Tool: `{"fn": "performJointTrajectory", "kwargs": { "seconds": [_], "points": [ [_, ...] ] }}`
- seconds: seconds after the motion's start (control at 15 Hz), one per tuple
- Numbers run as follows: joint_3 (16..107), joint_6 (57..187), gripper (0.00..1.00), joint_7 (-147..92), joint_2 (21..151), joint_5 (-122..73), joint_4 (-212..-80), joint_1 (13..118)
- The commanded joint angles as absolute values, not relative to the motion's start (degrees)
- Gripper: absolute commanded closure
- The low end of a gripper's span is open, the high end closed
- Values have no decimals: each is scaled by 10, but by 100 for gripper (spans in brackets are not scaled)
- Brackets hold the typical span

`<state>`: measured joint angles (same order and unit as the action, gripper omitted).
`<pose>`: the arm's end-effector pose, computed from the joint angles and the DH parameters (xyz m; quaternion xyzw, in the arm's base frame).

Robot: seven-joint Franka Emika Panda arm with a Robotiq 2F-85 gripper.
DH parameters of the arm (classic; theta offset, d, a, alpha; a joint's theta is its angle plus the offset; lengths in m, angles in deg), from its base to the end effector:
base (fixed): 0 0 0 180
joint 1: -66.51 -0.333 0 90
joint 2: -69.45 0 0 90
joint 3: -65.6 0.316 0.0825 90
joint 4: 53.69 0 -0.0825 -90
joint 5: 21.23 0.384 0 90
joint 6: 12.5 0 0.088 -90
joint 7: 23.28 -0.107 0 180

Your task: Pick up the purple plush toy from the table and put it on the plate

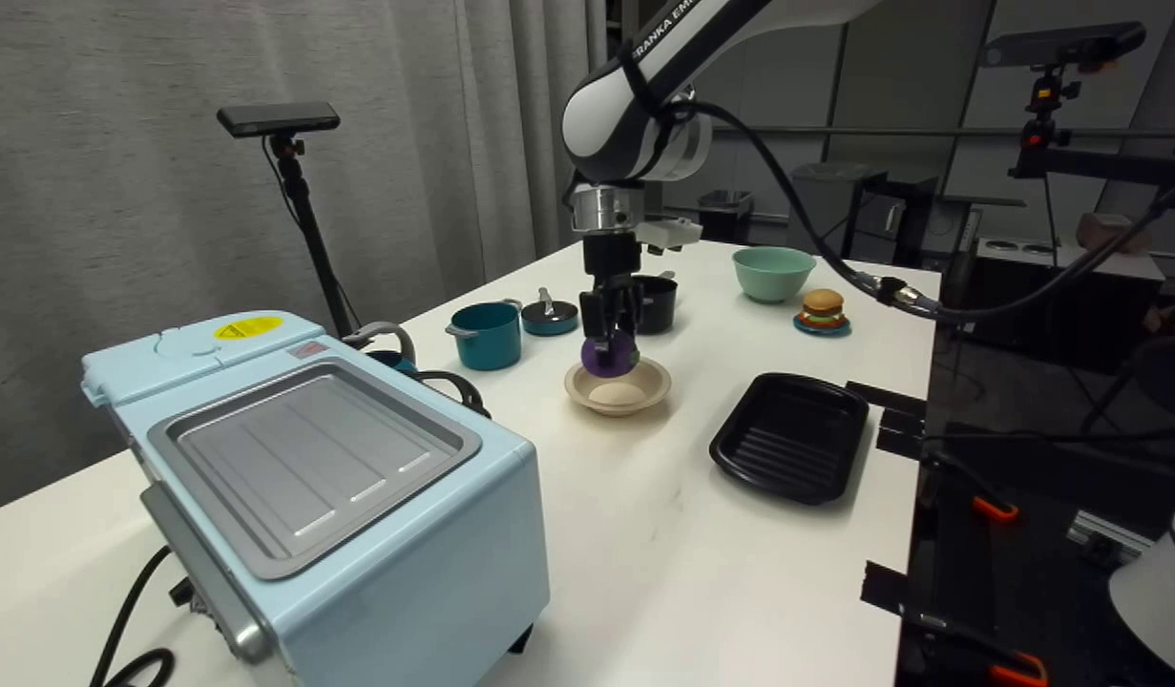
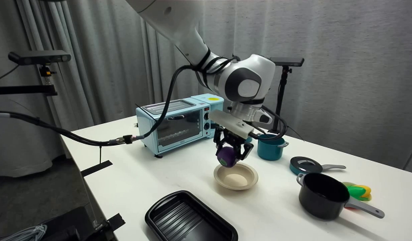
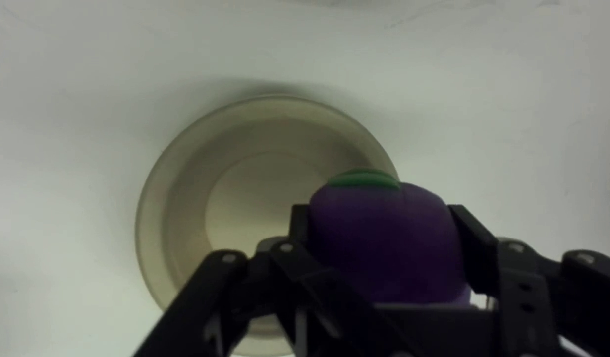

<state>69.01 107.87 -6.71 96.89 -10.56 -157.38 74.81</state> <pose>0.6277 -0.0472 0.2648 -0.9906 -0.0447 0.0752 0.1052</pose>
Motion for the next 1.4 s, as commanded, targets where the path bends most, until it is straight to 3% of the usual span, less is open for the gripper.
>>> {"fn": "performJointTrajectory", "kwargs": {
  "seconds": [0.0, 1.33],
  "points": [
    [679, 1066, 0, -83, 976, -115, -1558, 738],
    [684, 1077, 0, -75, 970, -103, -1573, 743]
  ]
}}
